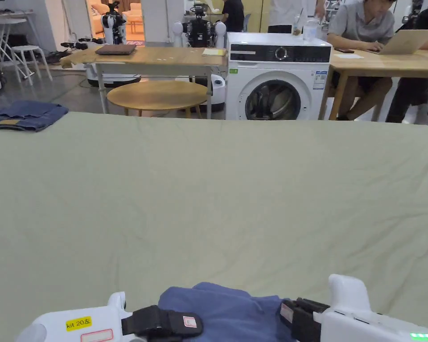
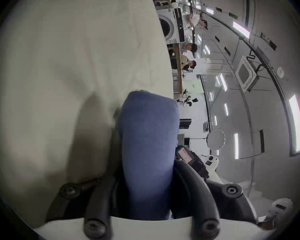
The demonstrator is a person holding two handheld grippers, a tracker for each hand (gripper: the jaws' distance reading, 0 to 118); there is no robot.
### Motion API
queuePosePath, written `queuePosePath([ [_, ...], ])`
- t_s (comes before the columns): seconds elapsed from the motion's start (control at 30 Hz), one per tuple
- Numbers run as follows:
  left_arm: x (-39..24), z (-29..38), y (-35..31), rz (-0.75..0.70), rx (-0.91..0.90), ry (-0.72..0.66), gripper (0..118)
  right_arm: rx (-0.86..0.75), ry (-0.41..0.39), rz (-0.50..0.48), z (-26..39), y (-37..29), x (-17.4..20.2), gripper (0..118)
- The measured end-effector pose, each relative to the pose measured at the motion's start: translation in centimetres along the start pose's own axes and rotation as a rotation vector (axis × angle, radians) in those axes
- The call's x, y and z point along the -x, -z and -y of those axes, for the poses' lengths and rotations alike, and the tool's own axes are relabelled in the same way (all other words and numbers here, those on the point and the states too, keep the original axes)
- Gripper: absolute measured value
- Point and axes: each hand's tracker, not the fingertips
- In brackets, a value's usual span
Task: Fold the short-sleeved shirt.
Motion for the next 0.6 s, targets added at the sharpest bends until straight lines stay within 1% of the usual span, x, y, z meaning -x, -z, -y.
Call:
queuePosePath([
  [0.07, 0.2, -1.3, -2.7, -0.007, -0.039, 0.017, 25, -0.003, -0.017, -0.003, -0.9, 0.3, 0.8, 0],
  [0.1, 0.5, -2.2, -4.4, -0.014, -0.063, 0.003, 25, -0.005, -0.024, -0.007, -1.3, 0.6, 1.2, 0],
  [0.2, 1.1, -4.4, -10.2, -0.026, -0.19, -0.027, 25, -0.007, -0.046, -0.017, -2.4, 2.1, 2.9, 0],
  [0.27, 1.5, -5.9, -14.3, -0.046, -0.263, -0.029, 25, 0.006, -0.046, -0.042, -2.9, 3.3, 4.0, 0],
  [0.3, 1.8, -6.7, -16.6, -0.068, -0.297, -0.03, 25, 0.019, -0.044, -0.062, -3.1, 4.2, 4.5, 0],
  [0.33, 0.8, -6.6, -18.4, -0.086, -0.336, -0.031, 25, 0.036, -0.055, -0.075, -3.4, 5.0, 5.1, 0],
  [0.4, 1.3, -7.7, -22.4, -0.123, -0.397, -0.041, 25, 0.043, -0.075, -0.079, -3.7, 6.2, 6.5, 0],
  [0.47, 1.7, -8.9, -26.4, -0.149, -0.478, -0.066, 25, 0.056, -0.109, -0.097, -4.1, 7.4, 8.0, 0],
  [0.5, 1.8, -9.1, -27.4, -0.156, -0.51, -0.066, 25, 0.06, -0.115, -0.102, -4.3, 7.8, 8.4, 0],
  [0.6, 2.4, -10.2, -30.7, -0.238, -0.614, -0.09, 25, 0.069, -0.137, -0.124, -4.5, 9.1, 9.8, 0],
])
